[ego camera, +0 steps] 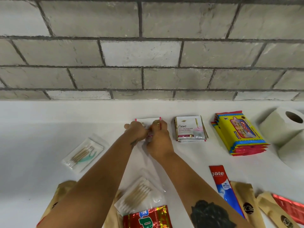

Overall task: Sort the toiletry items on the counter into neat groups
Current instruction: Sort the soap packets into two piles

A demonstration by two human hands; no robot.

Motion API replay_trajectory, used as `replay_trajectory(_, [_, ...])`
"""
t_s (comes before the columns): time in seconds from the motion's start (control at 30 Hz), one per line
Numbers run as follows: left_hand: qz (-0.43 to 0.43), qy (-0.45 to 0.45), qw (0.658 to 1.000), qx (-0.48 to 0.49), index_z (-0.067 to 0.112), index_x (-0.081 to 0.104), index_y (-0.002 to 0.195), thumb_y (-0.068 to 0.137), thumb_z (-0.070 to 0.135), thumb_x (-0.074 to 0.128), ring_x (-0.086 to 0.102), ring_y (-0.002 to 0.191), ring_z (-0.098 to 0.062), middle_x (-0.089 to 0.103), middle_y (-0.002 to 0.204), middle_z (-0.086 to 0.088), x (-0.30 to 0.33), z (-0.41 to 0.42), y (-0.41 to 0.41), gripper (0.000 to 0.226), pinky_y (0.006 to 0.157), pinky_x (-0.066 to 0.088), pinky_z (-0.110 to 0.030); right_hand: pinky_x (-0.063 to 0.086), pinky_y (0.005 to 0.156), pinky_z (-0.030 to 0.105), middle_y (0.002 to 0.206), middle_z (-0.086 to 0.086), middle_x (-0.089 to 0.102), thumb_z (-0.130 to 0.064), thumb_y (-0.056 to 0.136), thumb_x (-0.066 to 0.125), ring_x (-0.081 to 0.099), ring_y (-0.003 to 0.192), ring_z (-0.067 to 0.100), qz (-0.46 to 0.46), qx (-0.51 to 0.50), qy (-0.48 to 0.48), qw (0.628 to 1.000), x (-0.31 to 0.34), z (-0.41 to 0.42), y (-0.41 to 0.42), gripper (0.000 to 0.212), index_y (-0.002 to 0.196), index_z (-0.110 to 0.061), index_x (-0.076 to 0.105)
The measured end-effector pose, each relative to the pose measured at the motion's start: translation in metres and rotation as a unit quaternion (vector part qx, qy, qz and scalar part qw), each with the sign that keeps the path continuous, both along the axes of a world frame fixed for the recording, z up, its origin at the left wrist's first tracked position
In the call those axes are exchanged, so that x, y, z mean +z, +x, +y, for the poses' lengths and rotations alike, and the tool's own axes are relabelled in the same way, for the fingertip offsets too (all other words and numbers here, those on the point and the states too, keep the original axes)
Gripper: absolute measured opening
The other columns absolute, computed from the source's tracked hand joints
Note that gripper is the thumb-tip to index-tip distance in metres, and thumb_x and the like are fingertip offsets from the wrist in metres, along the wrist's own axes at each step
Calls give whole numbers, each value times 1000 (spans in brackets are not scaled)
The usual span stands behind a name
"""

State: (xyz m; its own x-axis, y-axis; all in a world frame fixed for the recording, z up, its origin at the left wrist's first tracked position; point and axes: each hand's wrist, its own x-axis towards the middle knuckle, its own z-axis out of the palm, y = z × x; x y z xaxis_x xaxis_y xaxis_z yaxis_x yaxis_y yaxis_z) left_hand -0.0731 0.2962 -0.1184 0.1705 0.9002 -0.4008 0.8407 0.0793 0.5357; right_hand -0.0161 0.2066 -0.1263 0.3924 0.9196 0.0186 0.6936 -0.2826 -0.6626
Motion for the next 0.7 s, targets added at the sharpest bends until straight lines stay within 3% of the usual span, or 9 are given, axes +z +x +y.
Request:
replay_trajectory(0.1, [31,-7,999,19,2,31,138,83,33,65,41,124,-31,30,139,-16,2,0,6,71,105,39,-36,44,94,36,139,13,36,-11,86,51,48,112,33,-68,2,-19,998,-1,3,5,34,120,-8,51])
replay_trajectory(0.2, [50,13,998,24,5,22,143,85,40,61,31,130,-28,26,143,-13,6,-3,7,78,105,32,-33,38,96,36,135,14,42,-9,88,47,44,116,33,-108,18,-43,993,2,3,8,33,121,-6,52])
replay_trajectory(0.4, [-1,84,996,28,11,7,149,83,43,60,20,134,-28,15,148,-8,24,-33,-1,91,106,24,-38,42,95,35,127,11,50,-8,84,50,48,116,29,-85,3,4,996,19,-19,4,36,120,-8,52])
replay_trajectory(0.57, [-46,136,990,-10,12,14,148,85,38,59,17,137,-31,13,150,-8,47,-85,-2,82,108,23,-41,48,85,36,119,10,56,-12,82,55,53,110,29,-70,-29,70,995,42,-70,9,41,123,-13,53])
replay_trajectory(0.7, [-85,140,985,-48,15,26,143,83,33,61,18,137,-32,18,148,-8,53,-133,2,71,108,23,-44,43,90,28,125,3,58,-21,87,59,55,115,20,-46,-59,71,995,57,-126,22,39,125,-19,53])
